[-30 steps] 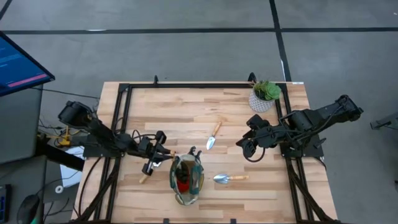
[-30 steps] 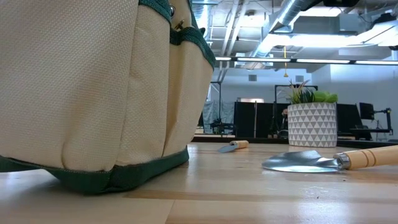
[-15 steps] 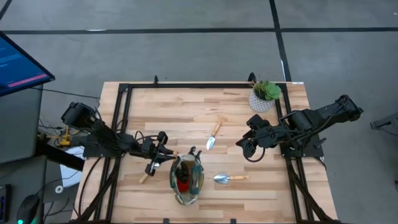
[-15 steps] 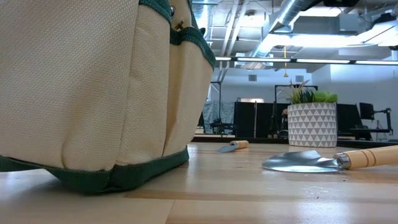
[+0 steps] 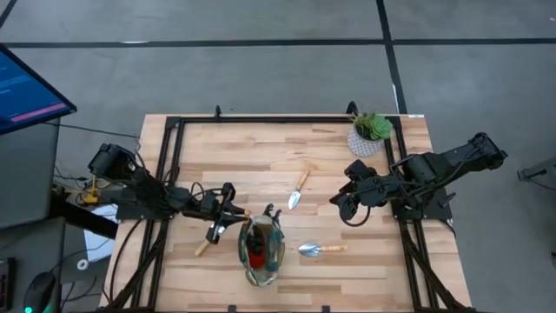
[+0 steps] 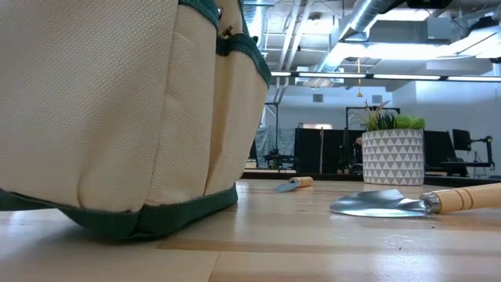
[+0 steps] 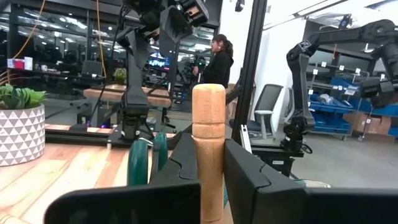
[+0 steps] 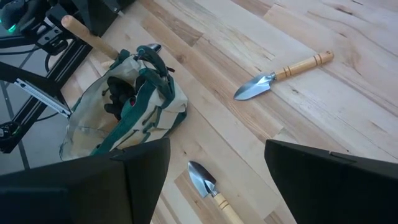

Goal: Pick & Place Garden tools in Gardening bag
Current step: Put the brown trowel into the gardening bag

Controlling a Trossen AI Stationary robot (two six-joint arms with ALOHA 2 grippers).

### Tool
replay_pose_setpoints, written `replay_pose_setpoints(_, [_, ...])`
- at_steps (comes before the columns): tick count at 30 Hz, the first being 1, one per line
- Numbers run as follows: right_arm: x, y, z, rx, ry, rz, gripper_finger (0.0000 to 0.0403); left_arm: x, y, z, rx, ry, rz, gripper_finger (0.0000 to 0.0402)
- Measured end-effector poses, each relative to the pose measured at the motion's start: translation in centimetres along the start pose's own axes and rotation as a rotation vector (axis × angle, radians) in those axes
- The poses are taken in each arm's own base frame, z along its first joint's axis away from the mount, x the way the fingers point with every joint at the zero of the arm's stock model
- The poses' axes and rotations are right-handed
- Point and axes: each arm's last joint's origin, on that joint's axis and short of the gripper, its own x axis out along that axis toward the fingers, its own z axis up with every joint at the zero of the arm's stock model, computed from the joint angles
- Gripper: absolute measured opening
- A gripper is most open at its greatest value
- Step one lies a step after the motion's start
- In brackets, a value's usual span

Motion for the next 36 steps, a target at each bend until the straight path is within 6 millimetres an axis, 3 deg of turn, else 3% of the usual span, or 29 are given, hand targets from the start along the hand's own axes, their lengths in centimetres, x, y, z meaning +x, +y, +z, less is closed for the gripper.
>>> replay_pose_setpoints(20, [0.19,-0.26,0.49,0.001,-0.011,-0.014,0.0255,0.04,0.06,-0.71,-0.030,0.036,0.001,0.0021])
replay_pose_setpoints(26, [0.19,-0.26,0.49,0.000,-0.011,-0.014,0.0255,0.03,0.08,-0.88,0.017,0.053,0.002,0.0060])
replay_pose_setpoints(36, [0.19,-0.26,0.49,-0.014,-0.011,-0.014,0.0255,0.03,0.03,-0.89,0.030,0.057,-0.018,0.0165])
